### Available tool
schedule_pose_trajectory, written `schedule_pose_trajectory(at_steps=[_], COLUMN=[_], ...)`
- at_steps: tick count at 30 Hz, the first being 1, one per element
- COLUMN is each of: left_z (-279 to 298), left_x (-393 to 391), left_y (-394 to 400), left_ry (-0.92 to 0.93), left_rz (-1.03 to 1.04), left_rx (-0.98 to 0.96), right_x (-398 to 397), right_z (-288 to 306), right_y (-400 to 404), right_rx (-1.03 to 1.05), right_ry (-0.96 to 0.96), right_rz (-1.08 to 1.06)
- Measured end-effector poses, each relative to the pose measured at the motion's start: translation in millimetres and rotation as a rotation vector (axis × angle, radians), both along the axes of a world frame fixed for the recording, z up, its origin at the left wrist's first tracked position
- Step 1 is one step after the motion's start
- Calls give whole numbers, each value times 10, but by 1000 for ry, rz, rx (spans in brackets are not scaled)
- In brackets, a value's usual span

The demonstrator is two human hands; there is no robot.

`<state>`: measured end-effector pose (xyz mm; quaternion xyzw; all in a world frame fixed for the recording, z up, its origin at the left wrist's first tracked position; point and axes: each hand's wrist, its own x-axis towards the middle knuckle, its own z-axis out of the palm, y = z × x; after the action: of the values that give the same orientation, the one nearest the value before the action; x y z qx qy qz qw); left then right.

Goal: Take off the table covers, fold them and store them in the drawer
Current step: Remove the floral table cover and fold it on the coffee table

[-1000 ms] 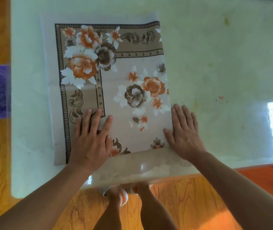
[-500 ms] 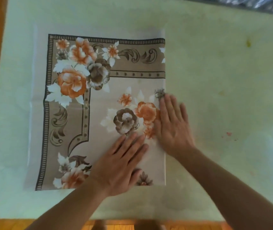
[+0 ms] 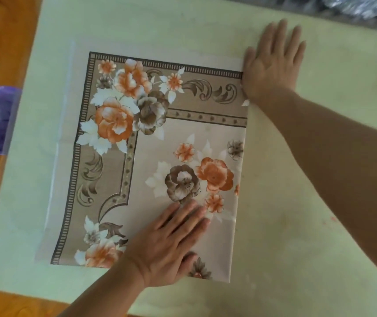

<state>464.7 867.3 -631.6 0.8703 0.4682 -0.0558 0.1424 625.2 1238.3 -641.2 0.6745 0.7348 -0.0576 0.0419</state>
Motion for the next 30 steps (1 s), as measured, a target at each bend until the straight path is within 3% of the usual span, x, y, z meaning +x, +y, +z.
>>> schedule_pose_trajectory(at_steps=[3,6,9,12,19,24,28,30], left_z=[-7,5,18,14,20,18,59,136], left_x=[-1,0,2,3,-15,-25,-48,-46], left_y=[-3,13,0,-8,4,-1,3,50], left_ry=[-10,-13,-5,-22,-18,-16,-69,-185], left_rz=[5,9,11,23,13,2,15,69], left_rx=[-2,4,-31,-34,-49,-57,-103,-176], right_x=[-36,-261,-483,-462,44,-79,-87,-13], right_z=[112,278,283,193,64,113,345,473], right_y=[190,-283,-1496,-2009,-616,-498,-1340,-2003], right_rx=[110,203,70,-171,-101,-63,53,44], right_ry=[28,134,256,56,-7,-15,408,558], right_rz=[6,205,563,724,368,209,-168,-404])
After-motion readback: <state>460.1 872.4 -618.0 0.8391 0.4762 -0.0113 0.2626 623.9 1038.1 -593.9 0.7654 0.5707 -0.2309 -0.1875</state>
